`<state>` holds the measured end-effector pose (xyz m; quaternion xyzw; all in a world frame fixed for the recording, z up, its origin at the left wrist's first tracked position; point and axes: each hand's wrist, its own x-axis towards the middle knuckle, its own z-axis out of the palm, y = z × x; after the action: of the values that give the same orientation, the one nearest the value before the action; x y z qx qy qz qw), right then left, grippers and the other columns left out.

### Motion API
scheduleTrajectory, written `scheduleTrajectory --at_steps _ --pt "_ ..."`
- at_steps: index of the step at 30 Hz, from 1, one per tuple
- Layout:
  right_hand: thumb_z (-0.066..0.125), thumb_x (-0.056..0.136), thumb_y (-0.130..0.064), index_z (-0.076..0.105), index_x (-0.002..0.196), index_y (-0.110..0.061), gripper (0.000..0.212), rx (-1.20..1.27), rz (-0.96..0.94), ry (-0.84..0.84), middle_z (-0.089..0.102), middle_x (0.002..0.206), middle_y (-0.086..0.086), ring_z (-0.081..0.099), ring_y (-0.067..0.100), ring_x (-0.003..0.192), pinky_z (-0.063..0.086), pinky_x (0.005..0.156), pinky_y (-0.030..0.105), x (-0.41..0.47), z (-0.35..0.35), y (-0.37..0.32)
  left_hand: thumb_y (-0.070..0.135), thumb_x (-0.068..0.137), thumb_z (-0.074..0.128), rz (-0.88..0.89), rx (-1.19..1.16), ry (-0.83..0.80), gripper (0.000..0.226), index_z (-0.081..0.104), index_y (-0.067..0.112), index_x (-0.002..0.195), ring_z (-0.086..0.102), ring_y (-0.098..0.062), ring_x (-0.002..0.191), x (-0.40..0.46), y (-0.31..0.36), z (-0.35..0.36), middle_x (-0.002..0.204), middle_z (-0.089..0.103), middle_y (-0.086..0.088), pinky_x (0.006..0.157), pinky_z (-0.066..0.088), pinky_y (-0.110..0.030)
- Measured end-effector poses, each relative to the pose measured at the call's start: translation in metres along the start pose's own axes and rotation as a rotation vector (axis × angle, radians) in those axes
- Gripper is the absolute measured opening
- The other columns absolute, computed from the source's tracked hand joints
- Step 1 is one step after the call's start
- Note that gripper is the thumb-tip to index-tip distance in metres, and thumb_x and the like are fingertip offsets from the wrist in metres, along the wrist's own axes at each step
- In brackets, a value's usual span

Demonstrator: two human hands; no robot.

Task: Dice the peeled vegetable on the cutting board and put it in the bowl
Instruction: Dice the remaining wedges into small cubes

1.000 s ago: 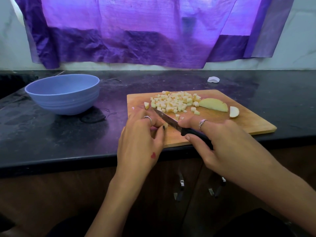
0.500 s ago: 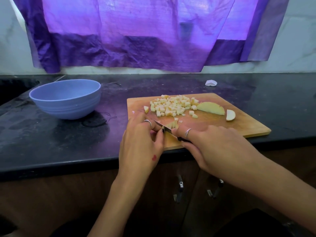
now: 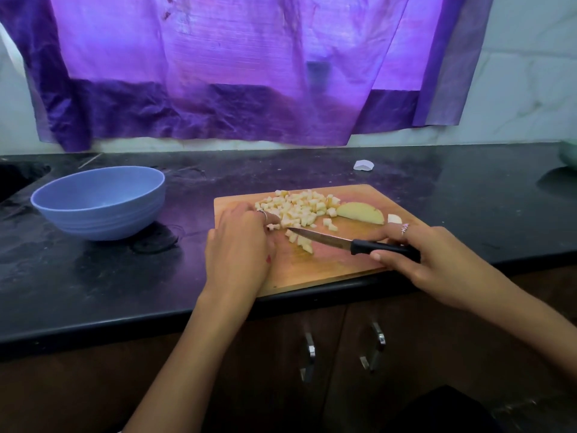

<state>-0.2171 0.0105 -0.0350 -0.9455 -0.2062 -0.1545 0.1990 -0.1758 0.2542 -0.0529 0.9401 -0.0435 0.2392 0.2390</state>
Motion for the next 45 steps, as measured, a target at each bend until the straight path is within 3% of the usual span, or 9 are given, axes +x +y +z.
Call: scheduleTrajectory --at_steps 3,8,15,19,23,29,36,41,45 --pt "0.048 0.085 -0.057 0.066 0.1 -0.036 0.032 0.054 -0.09 -0.031 0.064 0.084 -0.012 0.058 0.007 0.08 0.044 0.067 0.024 -0.009 -0.006 0.007 0.016 0.092 0.05 -0.014 -0.04 0.055 0.034 0.063 0.026 0.122 0.046 -0.021 0.109 -0.004 -0.003 0.001 0.117 0.055 0.003 0.077 0.04 -0.037" --pt "0.064 0.087 -0.039 0.069 0.104 -0.03 0.02 0.014 -0.126 -0.043 0.064 0.088 -0.02 0.057 0.003 0.083 0.044 0.071 0.02 0.007 -0.001 0.012 0.016 0.093 0.049 -0.014 -0.117 0.117 0.031 0.064 0.019 0.12 0.046 -0.021 0.106 -0.003 -0.006 0.006 0.119 0.058 0.002 0.08 0.045 -0.04" --pt "0.064 0.088 -0.034 0.067 0.107 -0.036 0.02 0.021 0.045 0.064 0.06 0.093 -0.013 0.056 0.008 0.087 0.047 0.074 0.034 0.043 0.004 0.014 0.018 0.091 0.052 0.008 -0.095 0.128 0.028 0.066 0.018 0.115 0.049 -0.023 0.099 -0.004 -0.009 0.007 0.115 0.059 0.002 0.078 0.047 -0.041" --pt "0.064 0.087 -0.033 0.068 0.103 -0.031 0.016 0.022 0.16 0.027 0.064 0.084 -0.008 0.059 0.009 0.082 0.048 0.074 0.032 0.035 -0.01 0.028 0.017 0.092 0.052 0.057 -0.063 0.14 0.029 0.064 0.018 0.118 0.048 -0.02 0.105 -0.007 0.0 0.003 0.117 0.058 0.003 0.082 0.045 -0.041" --pt "0.063 0.09 -0.021 0.068 0.091 -0.027 0.008 0.486 0.277 0.234 0.061 0.064 -0.008 0.048 0.001 0.05 0.039 0.054 0.02 0.022 -0.018 0.049 0.024 0.09 0.054 0.144 -0.092 0.098 0.029 0.064 0.022 0.118 0.052 -0.02 0.11 -0.002 0.025 0.003 0.113 0.062 0.005 0.094 0.044 -0.044" --pt "0.059 0.092 -0.016 0.067 0.09 -0.017 0.008 0.922 0.384 0.39 0.056 0.061 0.002 0.037 0.009 0.043 0.027 0.044 0.022 0.014 -0.007 0.059 0.035 0.09 0.055 0.325 -0.049 -0.125 0.031 0.061 0.027 0.12 0.056 -0.012 0.102 0.011 0.086 0.024 0.106 0.062 0.01 0.087 0.046 -0.032" --pt "0.06 0.092 -0.017 0.066 0.087 -0.018 0.008 1.004 0.425 0.484 0.057 0.062 0.003 0.039 0.011 0.046 0.031 0.044 0.021 0.01 0.0 0.072 0.039 0.094 0.049 0.328 0.054 -0.171 0.029 0.064 0.017 0.104 0.059 -0.024 0.094 0.014 0.14 0.063 0.1 0.066 -0.003 0.075 0.05 -0.037" --pt "0.059 0.093 -0.017 0.066 0.088 -0.016 0.009 1.056 0.404 0.476 0.057 0.061 0.001 0.038 0.012 0.047 0.031 0.044 0.019 0.009 0.001 0.076 0.026 0.096 0.051 0.279 0.124 -0.192 0.019 0.06 0.01 0.099 0.057 -0.028 0.095 0.015 0.161 0.073 0.101 0.061 -0.009 0.063 0.033 -0.031" --pt "0.058 0.093 -0.018 0.065 0.091 -0.011 0.01 1.099 0.38 0.487 0.056 0.061 0.002 0.037 0.012 0.047 0.03 0.045 0.021 0.007 0.002 0.079 0.013 0.095 0.048 0.304 0.117 -0.173 0.011 0.057 0.009 0.098 0.056 -0.027 0.092 0.017 0.163 0.078 0.099 0.058 -0.009 0.062 0.033 -0.031"
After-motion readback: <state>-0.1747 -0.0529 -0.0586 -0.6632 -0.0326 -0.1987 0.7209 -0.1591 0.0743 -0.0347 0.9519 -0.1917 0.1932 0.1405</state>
